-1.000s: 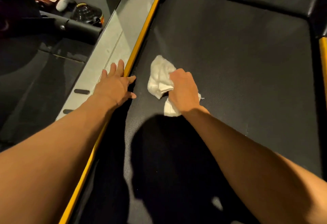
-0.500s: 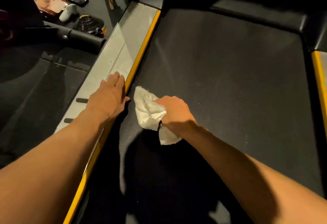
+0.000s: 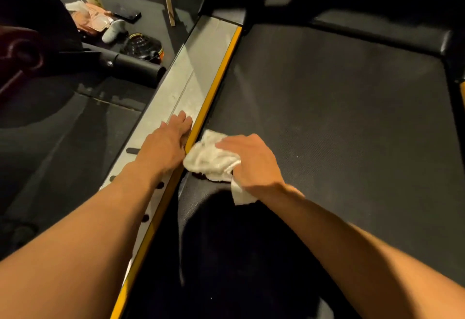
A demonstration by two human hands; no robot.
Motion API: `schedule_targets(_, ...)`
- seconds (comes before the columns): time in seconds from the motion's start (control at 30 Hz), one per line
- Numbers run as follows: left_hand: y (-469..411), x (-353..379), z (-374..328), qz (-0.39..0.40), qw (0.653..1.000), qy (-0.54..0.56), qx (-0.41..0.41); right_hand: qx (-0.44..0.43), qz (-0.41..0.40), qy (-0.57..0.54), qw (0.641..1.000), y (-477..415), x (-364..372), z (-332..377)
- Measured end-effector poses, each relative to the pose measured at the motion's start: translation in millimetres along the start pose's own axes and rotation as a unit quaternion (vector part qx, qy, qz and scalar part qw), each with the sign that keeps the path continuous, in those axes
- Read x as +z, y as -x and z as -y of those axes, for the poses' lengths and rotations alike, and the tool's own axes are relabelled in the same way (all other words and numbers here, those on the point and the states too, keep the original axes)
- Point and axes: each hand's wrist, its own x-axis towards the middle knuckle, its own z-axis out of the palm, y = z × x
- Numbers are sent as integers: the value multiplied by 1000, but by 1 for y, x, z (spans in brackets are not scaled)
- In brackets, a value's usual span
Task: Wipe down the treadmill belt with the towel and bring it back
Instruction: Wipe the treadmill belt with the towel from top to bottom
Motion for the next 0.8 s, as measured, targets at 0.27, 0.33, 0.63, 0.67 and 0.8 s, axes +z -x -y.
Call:
schedule_targets(0.27,7,-4,-6,-1,1000,30,5,-23,108,183,977,11,2,29)
schedule_targets(0.33,9,-4,-5,-10,999,37,0,-27,150,135,979,22,7,31)
schedule_targets(0.63,6,-5,-4,16,1000,16,17,30,69,11,997,37,2,21)
schedule_targets(0.67,5,-5,-3,17,1000,5,22,6,114,-64,991,50,9,28)
schedule_targets(0.8,1,-1,2,7,999,-33,41,41,21,-138,989,48,-2,10)
